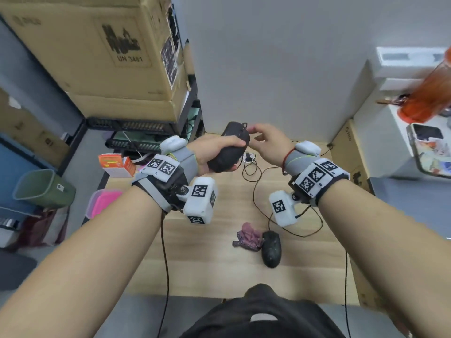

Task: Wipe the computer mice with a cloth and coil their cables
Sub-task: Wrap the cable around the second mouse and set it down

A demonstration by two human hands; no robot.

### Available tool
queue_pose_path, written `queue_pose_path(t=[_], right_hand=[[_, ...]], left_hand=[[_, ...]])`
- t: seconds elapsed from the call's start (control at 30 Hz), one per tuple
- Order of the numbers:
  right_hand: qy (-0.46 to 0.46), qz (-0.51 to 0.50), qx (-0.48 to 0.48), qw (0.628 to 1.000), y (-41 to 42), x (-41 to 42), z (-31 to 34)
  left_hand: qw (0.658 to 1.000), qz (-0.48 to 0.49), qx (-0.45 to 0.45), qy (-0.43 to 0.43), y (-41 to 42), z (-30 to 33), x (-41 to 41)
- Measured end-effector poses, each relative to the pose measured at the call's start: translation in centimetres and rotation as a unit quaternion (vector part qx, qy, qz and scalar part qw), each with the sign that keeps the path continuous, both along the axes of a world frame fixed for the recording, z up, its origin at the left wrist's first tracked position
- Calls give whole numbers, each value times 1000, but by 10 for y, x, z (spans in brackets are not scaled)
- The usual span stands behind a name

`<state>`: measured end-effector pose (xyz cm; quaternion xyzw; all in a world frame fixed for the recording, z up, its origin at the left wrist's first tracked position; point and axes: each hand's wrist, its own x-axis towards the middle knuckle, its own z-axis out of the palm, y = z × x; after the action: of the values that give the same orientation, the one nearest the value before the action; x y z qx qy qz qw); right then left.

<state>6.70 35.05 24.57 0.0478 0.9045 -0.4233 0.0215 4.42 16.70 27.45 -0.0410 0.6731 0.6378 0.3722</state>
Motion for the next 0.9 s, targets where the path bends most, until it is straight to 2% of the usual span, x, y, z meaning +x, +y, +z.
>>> queue_pose_path(t=[0.1, 0.17, 0.23, 0.33, 0.43, 0.57, 0.73, 0.9], right_hand=[[38, -9, -61, 997, -1, -9, 23], [40, -20, -173, 984, -5, -11, 39], [24, -9, -231, 973, -10, -12, 45], [38, 24, -198, 979, -15, -13, 50], [41, 23, -199, 979, -20, -13, 50], [24, 20, -186, 982, -24, -10, 49], [20, 34, -125, 991, -26, -9, 54], [14, 61, -89, 994, -22, -8, 62]], left_hand=[[997, 13, 72, 20, -3, 29, -7], [991, 23, 128, 33, -4, 47, -12], [986, 35, 162, 33, -3, 57, -15], [977, 68, 199, 46, -1, 69, -19], [975, 85, 199, 60, 0, 79, -21], [962, 92, 250, 51, 5, 84, -24], [968, 108, 220, 59, 13, 73, -30], [964, 157, 183, 111, 9, 60, -40]])
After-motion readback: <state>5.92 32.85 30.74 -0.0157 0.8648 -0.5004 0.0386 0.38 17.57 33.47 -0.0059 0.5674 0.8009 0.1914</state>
